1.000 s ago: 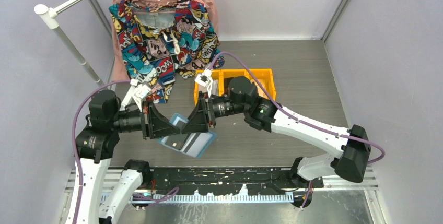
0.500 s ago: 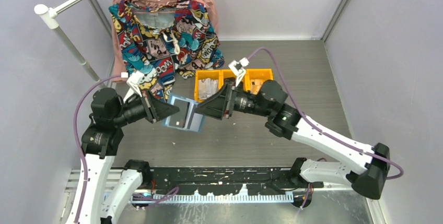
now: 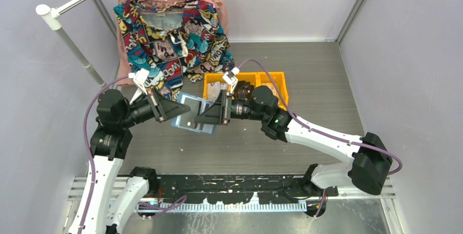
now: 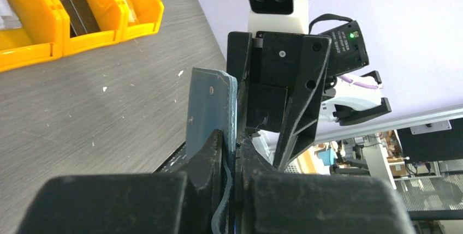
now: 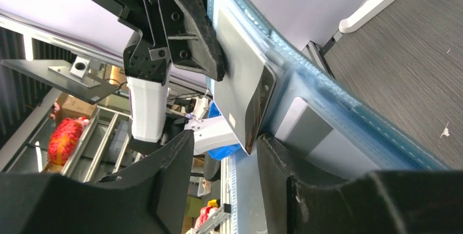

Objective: Take the credit cards out of the card holder
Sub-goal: Remove the credit card from the card holder.

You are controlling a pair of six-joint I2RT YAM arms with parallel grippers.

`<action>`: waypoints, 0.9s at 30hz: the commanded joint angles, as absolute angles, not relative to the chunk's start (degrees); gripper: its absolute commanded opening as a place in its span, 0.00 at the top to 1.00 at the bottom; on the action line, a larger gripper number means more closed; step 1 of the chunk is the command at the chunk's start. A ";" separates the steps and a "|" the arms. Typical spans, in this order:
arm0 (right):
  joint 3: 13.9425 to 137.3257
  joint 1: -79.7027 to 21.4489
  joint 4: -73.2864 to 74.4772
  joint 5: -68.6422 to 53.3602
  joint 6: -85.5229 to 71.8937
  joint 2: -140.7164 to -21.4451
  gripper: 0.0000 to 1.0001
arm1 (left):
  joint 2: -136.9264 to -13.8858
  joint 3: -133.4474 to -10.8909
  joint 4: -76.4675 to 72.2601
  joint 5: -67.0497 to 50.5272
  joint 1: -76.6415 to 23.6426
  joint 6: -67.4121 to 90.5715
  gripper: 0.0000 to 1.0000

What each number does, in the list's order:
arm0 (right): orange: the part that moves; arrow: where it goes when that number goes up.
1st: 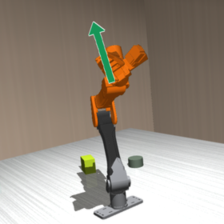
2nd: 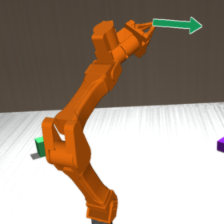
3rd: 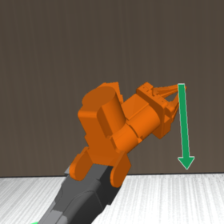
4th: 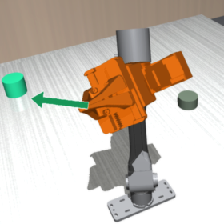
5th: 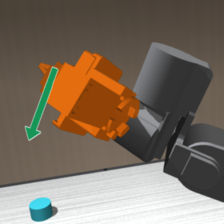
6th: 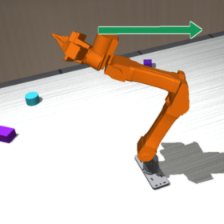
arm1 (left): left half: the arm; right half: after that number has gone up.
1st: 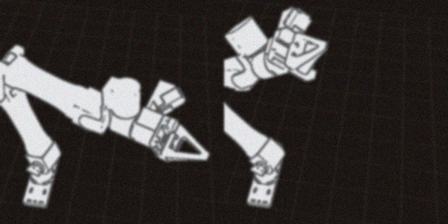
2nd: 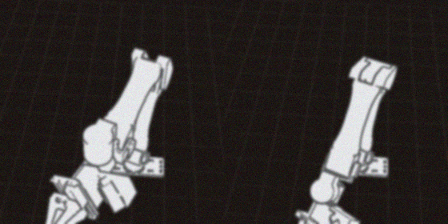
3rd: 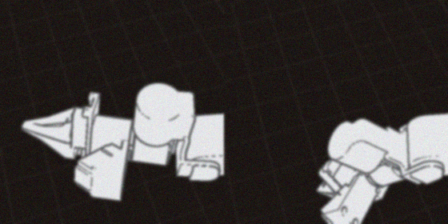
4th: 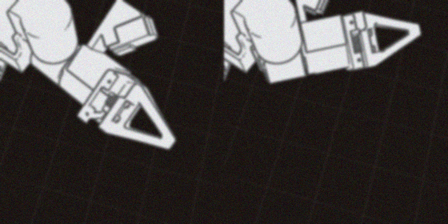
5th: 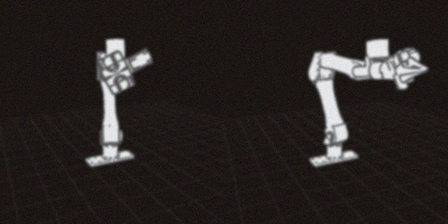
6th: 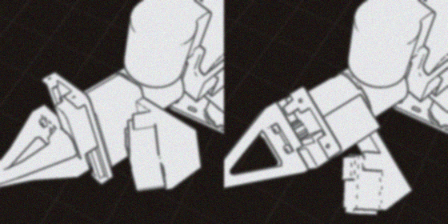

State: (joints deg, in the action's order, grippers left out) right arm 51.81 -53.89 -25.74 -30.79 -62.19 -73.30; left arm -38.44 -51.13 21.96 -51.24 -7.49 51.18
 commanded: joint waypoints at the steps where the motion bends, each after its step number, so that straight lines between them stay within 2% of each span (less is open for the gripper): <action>1: 54.32 -54.05 -34.66 -32.00 -65.17 -74.61 0.50 | -38.22 -50.71 13.61 -56.75 -7.61 56.86 1.00; 7: 53.12 -53.98 -42.34 -31.18 -69.35 -76.47 0.59 | -37.65 -47.91 10.05 -58.67 -7.57 60.53 0.97; 11: 51.05 -53.70 -52.92 -29.61 -74.01 -77.49 0.58 | -37.12 -44.48 3.67 -59.92 -7.56 67.14 0.90; 16: 49.00 -53.61 -55.31 -27.21 -74.09 -76.65 0.58 | -37.01 -42.41 -0.36 -60.58 -7.56 72.24 0.93; 27: 44.82 -53.24 -64.46 -14.36 -77.55 -79.31 0.68 | -35.70 -42.98 2.77 -59.95 -7.56 72.26 0.93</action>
State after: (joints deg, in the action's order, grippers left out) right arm 42.83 -53.67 -53.21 -26.85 -75.18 -77.78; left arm -36.86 -42.57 1.72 -53.47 -6.33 70.96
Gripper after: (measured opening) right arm 0.331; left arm 0.097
